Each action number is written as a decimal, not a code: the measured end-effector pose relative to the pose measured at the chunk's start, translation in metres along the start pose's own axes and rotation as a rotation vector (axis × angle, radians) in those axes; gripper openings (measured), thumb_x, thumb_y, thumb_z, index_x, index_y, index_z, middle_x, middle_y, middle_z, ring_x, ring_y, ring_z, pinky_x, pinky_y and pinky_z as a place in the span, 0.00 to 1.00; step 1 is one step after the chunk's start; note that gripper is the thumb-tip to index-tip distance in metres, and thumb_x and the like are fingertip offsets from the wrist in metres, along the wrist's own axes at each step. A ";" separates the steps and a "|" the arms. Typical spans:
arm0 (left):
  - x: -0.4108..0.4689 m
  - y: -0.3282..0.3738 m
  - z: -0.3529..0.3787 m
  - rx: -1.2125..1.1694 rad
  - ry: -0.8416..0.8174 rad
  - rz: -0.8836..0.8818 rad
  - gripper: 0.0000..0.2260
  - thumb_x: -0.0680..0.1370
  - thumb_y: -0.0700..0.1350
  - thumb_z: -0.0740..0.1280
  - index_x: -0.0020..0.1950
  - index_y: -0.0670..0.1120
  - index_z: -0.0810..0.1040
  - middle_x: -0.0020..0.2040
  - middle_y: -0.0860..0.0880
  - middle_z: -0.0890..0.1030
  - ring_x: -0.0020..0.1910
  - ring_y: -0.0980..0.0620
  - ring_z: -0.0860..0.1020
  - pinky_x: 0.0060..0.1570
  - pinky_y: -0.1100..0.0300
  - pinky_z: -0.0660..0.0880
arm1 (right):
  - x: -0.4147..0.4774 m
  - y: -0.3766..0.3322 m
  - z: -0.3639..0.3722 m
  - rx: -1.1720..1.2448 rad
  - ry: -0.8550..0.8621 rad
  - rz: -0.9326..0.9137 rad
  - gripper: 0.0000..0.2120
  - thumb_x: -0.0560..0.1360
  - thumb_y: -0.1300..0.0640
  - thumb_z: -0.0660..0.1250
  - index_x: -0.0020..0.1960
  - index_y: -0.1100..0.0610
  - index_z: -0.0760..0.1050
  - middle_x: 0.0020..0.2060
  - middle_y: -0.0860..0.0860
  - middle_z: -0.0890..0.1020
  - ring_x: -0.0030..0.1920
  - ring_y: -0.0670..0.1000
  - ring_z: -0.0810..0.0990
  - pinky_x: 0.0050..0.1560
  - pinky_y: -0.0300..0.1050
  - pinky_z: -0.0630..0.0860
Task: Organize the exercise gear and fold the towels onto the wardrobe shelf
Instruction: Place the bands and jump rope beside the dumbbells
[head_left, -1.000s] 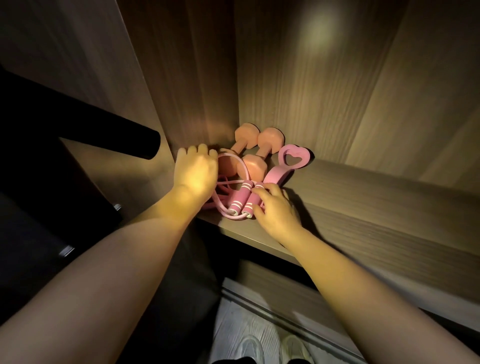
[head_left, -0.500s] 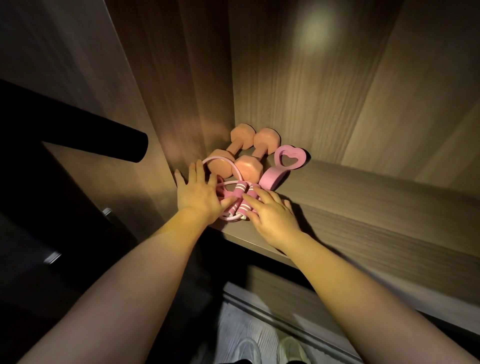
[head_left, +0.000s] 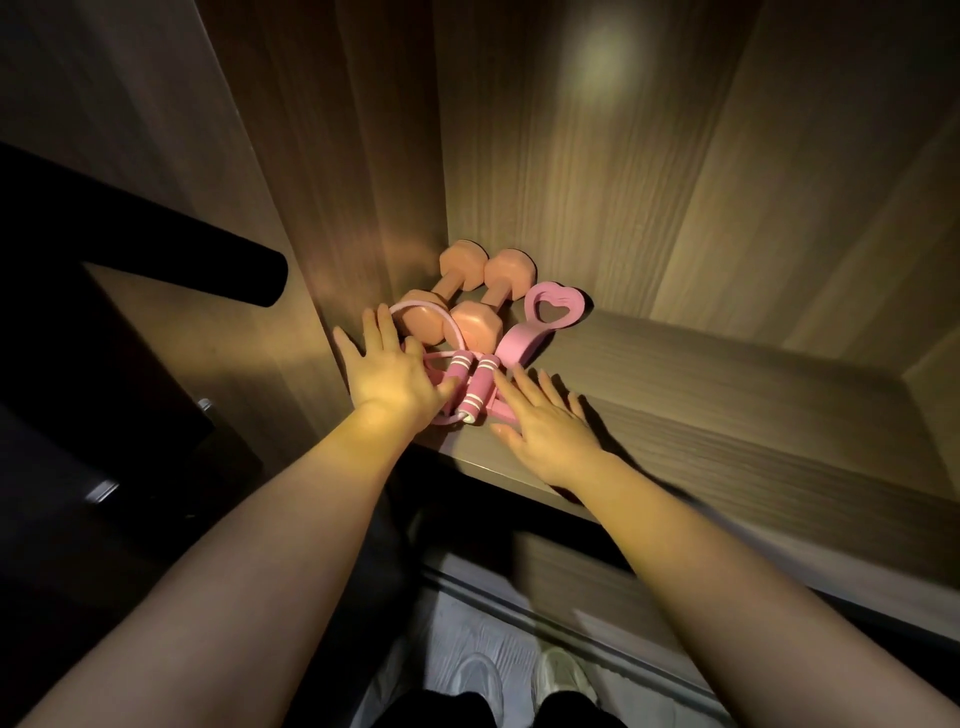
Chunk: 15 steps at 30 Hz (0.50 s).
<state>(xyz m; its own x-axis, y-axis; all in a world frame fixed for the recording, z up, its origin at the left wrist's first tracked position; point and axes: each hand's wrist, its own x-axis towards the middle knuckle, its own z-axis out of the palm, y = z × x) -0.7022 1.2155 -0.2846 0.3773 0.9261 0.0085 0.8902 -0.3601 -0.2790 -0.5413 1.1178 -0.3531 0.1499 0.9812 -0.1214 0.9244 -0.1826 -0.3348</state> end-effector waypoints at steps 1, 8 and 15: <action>-0.005 -0.001 -0.005 -0.005 0.011 0.016 0.36 0.76 0.71 0.46 0.76 0.49 0.62 0.80 0.41 0.47 0.78 0.39 0.43 0.72 0.34 0.44 | -0.005 0.001 -0.007 0.011 -0.019 0.032 0.30 0.82 0.40 0.50 0.78 0.40 0.38 0.79 0.46 0.41 0.78 0.55 0.38 0.73 0.62 0.38; -0.062 0.002 -0.028 -0.102 0.096 0.291 0.29 0.80 0.60 0.54 0.78 0.49 0.57 0.79 0.44 0.55 0.78 0.43 0.50 0.73 0.34 0.43 | -0.059 -0.009 -0.046 -0.086 -0.111 0.188 0.31 0.82 0.42 0.52 0.80 0.47 0.45 0.79 0.51 0.46 0.78 0.58 0.44 0.74 0.65 0.44; -0.084 0.025 -0.010 0.007 -0.127 0.491 0.30 0.83 0.58 0.51 0.80 0.47 0.44 0.80 0.49 0.40 0.78 0.47 0.39 0.73 0.35 0.41 | -0.082 -0.017 -0.039 -0.146 -0.200 0.250 0.33 0.82 0.44 0.52 0.80 0.55 0.43 0.79 0.52 0.48 0.78 0.57 0.45 0.74 0.64 0.47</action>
<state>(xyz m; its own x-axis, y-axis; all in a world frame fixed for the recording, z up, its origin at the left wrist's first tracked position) -0.7092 1.1272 -0.2832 0.7164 0.6543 -0.2422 0.6139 -0.7561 -0.2268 -0.5556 1.0430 -0.3008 0.3199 0.8729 -0.3684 0.9102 -0.3911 -0.1363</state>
